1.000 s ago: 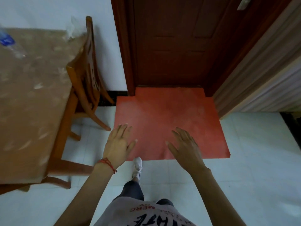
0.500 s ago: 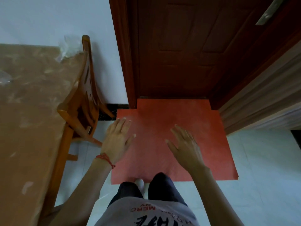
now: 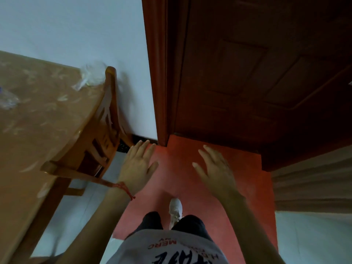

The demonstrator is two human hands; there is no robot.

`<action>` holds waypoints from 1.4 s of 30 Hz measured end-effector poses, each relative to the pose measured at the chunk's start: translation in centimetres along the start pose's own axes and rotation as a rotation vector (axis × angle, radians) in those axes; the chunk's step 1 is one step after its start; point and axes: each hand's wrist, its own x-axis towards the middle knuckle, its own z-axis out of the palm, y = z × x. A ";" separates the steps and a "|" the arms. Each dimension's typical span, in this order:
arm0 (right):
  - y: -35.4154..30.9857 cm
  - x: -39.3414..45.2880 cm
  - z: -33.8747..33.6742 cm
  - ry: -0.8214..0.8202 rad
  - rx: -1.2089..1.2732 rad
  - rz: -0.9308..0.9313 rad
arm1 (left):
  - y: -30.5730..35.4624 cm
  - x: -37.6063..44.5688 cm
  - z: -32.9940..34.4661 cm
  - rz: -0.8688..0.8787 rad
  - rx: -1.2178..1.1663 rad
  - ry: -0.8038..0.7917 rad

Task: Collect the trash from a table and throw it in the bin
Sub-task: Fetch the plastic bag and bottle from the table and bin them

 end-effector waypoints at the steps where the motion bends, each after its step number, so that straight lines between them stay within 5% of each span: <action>1: 0.3 1.1 -0.5 -0.008 -0.003 -0.019 | 0.2 0.7 -0.1 -0.018 0.003 0.008; 18: -2.5 13.9 -2.9 -0.015 0.002 -0.213 | -3.0 8.4 -3.9 -0.226 -0.028 0.110; 42: -22.1 27.3 0.7 -0.091 0.022 -0.742 | -18.1 5.5 -10.9 -0.655 -0.020 0.339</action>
